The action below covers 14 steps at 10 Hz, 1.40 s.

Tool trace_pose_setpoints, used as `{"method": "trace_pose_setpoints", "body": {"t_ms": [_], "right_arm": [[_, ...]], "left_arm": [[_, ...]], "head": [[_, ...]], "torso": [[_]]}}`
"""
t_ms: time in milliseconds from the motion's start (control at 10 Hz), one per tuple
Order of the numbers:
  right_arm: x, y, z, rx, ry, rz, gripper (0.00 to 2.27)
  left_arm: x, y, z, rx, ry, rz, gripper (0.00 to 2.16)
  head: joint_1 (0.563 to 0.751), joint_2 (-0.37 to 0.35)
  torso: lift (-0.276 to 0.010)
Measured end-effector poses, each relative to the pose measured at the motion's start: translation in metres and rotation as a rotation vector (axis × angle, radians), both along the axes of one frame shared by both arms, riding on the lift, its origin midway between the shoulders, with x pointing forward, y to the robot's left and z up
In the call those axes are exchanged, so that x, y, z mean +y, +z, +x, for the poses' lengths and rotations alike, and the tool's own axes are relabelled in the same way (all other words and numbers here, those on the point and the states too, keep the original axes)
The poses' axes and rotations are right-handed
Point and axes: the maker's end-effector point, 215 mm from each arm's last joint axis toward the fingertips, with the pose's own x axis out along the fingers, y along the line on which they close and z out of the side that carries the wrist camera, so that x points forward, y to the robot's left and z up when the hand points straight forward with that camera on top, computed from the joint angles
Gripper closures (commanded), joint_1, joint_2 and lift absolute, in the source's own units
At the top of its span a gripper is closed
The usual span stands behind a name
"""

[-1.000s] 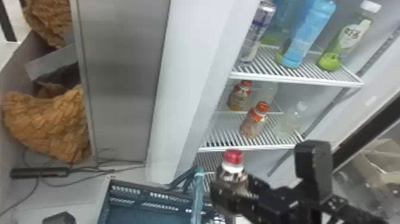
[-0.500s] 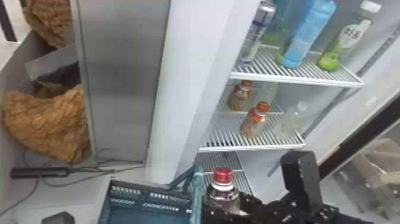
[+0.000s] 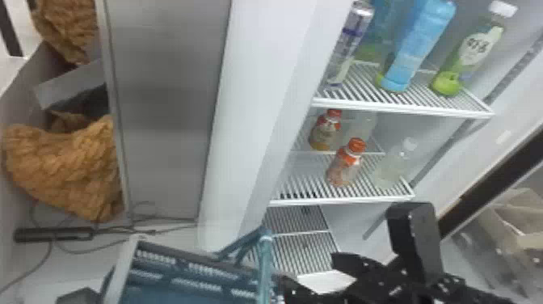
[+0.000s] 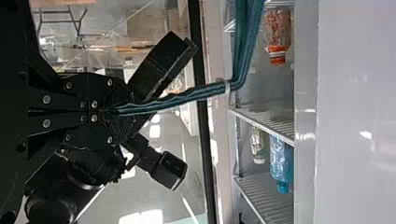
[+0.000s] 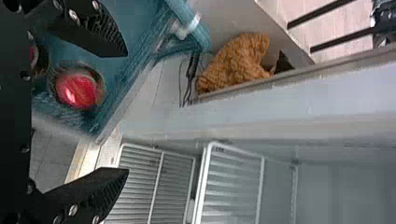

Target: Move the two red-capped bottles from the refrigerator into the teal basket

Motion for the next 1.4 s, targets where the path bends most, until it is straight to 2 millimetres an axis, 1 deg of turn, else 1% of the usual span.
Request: {"method": "trace_pose_setpoints", "body": {"t_ms": [200,300,400,700,1000,1100,1200,1400], "right_arm": [[-0.006,0.006,0.008,-0.035,-0.023,-0.010,0.11],[-0.008,0.014,0.016,-0.074,-0.030,-0.010,0.11],[-0.008,0.025,0.028,-0.131,-0.031,-0.001,0.11],[-0.020,0.050,0.067,-0.294,-0.058,0.019,0.11],[-0.036,0.080,0.105,-0.510,-0.092,0.044,0.10],[-0.043,0.085,0.116,-0.581,-0.105,0.057,0.10],[-0.052,0.086,0.125,-0.645,-0.117,0.070,0.10],[-0.070,0.074,0.137,-0.718,-0.138,0.080,0.10]], "left_arm": [[0.000,0.000,0.000,0.000,0.001,0.001,1.15],[0.000,0.000,0.000,0.000,0.001,0.001,1.15],[0.000,0.000,0.000,-0.001,0.001,0.001,1.16],[0.000,0.000,0.001,-0.003,0.001,0.002,1.15],[0.001,-0.006,0.003,0.002,0.004,0.016,1.15],[0.001,-0.007,0.003,0.003,0.004,0.018,1.15],[0.001,-0.008,0.003,0.003,0.004,0.019,1.15],[0.001,-0.011,0.003,0.007,0.005,0.023,1.15]], "head": [[0.695,-0.350],[0.695,-0.350],[0.695,-0.350],[0.695,-0.350],[0.695,-0.350],[0.695,-0.350],[0.695,-0.350],[0.695,-0.350]], "torso": [[-0.224],[-0.224],[-0.224],[-0.224],[-0.224],[-0.224],[-0.224],[-0.224]]}}
